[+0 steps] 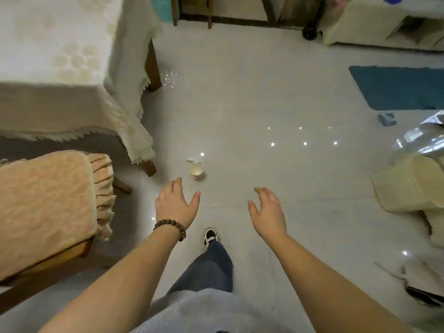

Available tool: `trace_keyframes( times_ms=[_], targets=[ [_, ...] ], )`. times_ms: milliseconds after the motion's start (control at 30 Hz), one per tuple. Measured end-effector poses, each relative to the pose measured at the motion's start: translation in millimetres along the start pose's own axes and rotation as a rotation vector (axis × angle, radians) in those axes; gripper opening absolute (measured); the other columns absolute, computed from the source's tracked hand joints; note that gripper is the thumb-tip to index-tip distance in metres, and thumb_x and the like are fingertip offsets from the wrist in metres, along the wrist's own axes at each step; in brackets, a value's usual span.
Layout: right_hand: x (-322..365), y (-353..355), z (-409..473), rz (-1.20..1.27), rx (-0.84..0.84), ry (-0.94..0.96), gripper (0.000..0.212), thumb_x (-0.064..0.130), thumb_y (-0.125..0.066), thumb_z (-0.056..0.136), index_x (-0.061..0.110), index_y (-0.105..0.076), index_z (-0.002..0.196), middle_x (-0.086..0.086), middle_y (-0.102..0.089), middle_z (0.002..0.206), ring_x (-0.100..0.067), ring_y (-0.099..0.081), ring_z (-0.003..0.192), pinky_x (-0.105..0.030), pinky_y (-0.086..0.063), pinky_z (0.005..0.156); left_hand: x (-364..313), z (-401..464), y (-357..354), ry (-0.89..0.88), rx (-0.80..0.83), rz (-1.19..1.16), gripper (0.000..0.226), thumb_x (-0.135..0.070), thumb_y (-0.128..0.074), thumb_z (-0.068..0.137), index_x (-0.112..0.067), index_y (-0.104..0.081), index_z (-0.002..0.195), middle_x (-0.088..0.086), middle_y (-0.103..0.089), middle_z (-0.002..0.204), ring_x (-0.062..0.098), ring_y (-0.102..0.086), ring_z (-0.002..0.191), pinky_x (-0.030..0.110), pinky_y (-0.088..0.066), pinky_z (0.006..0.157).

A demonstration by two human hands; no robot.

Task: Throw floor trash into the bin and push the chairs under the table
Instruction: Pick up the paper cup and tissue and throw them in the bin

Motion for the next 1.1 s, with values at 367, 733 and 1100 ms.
trace_keyframes(
  times_ms=[367,733,1100],
  targets=[
    [63.5,27.8,241.2,-0.078,0.226,0.261,0.047,0.031,-0.046,0.097,0.017,-0.038,0.14,-0.008,-0.034,0.149,-0.023,-0.031,0.136,-0.034,-0.027,0.112,-60.4,153.2,17.0,0.272,-0.132,-0.081,0.068,-0.054,-0.046,0.089,-0.015,-0.03,0.143,0.01,-0.038,0.145,0.028,-0.035,0.132,0.043,-0.03,0.107],
    [104.1,1.8,461.7,-0.23,0.599,0.611,0.045,0.027,-0.047,0.096,0.015,-0.04,0.139,-0.009,-0.038,0.146,-0.025,-0.035,0.133,-0.036,-0.031,0.111,-106.3,257.2,-33.9,0.83,-0.289,-0.222,0.069,-0.054,-0.048,0.089,-0.014,-0.032,0.142,0.012,-0.038,0.145,0.031,-0.034,0.132,0.044,-0.027,0.109],
    [105.1,-70.2,566.1,-0.433,0.826,0.818,0.044,0.027,-0.048,0.096,0.015,-0.042,0.138,-0.01,-0.04,0.146,-0.025,-0.035,0.133,-0.036,-0.029,0.109,-114.4,299.3,-114.8,1.127,-0.326,-0.324,0.07,-0.05,-0.051,0.088,-0.01,-0.033,0.142,0.012,-0.042,0.142,0.029,-0.037,0.13,0.042,-0.031,0.105]
  ],
)
Point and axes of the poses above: each hand's wrist, its own z-axis towards the middle knuckle, its own y-axis out of the back of the hand, x = y × z, the point moved 3 cm from there along z, towards the middle knuckle
